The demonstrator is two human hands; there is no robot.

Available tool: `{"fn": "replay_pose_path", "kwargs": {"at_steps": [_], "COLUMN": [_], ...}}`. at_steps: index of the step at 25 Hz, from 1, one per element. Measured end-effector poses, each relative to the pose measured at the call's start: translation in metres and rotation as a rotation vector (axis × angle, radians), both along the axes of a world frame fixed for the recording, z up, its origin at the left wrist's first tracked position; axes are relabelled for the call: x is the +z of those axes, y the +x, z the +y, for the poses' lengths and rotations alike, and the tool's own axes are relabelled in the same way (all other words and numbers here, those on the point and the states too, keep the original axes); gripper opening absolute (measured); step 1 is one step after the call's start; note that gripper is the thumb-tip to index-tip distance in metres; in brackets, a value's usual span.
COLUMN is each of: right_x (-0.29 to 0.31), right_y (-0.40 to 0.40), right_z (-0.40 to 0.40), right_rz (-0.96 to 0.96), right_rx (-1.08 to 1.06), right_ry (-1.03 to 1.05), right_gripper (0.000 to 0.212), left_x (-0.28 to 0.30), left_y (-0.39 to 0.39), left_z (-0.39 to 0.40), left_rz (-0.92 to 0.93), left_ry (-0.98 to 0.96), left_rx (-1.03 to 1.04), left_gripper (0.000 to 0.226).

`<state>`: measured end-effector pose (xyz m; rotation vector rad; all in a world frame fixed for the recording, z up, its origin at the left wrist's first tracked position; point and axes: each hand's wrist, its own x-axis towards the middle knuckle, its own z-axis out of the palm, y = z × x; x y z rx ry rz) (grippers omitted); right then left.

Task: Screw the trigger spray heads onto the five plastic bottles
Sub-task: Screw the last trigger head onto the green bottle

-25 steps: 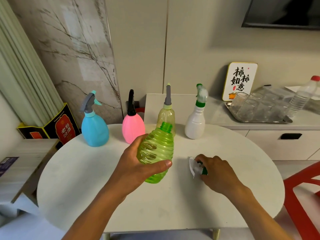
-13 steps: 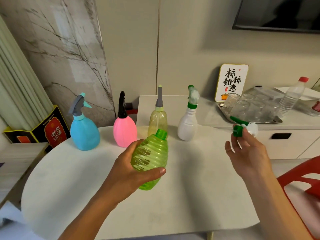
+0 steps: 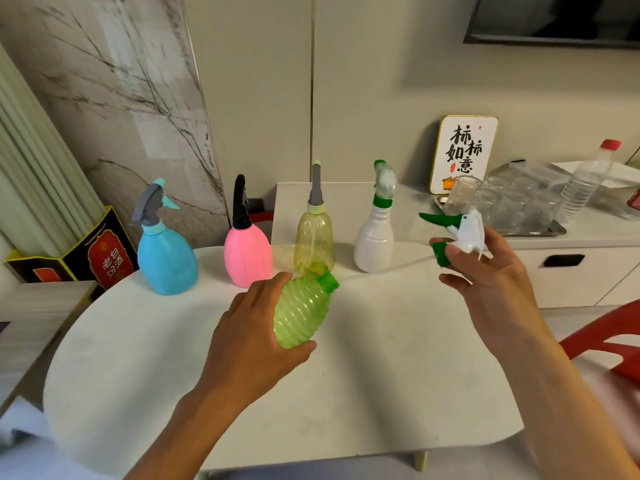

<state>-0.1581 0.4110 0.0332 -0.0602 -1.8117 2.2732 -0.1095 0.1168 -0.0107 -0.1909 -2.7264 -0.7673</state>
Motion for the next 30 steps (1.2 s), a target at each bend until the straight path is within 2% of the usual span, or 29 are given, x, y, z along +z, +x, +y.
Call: {"fn": "replay_pose_path", "kwargs": {"at_steps": [2,5,11,17,19,23,30], "right_x": [0.000,0.000,-0.007,-0.021,-0.023,-0.022,-0.019], "right_y": [0.002,0.004,0.008,0.010,0.010,0.011,0.015], "right_z": [-0.007,-0.012,-0.032,-0.053,-0.054,-0.052,-0.046], "right_rz": [-0.005,0.018,0.059,0.011,0.009,0.039,0.069], "right_rx": [0.050,0.088,0.237,0.404,0.430,0.456,0.535], "right_ry": [0.023,0.043,0.074,0.125,0.140,0.150,0.227], "right_gripper": [0.074,0.064,0.064,0.062,0.059,0.049,0.038], "left_x": [0.000,0.000,0.000,0.000,0.001,0.004,0.004], "left_y": [0.000,0.000,0.002,0.004,0.004,0.007,0.011], "left_z": [0.001,0.002,0.003,0.007,0.006,0.006,0.007], "left_rz": [0.008,0.022,0.038,0.087,0.086,0.105,0.120], "left_ry": [-0.013,-0.056,-0.065,-0.126,-0.122,0.003,-0.060], "left_rx": [-0.015,-0.034,-0.074,-0.137,-0.135,-0.163,-0.202], "left_gripper": [0.091,0.093,0.093,0.093,0.093,0.091,0.088]}}
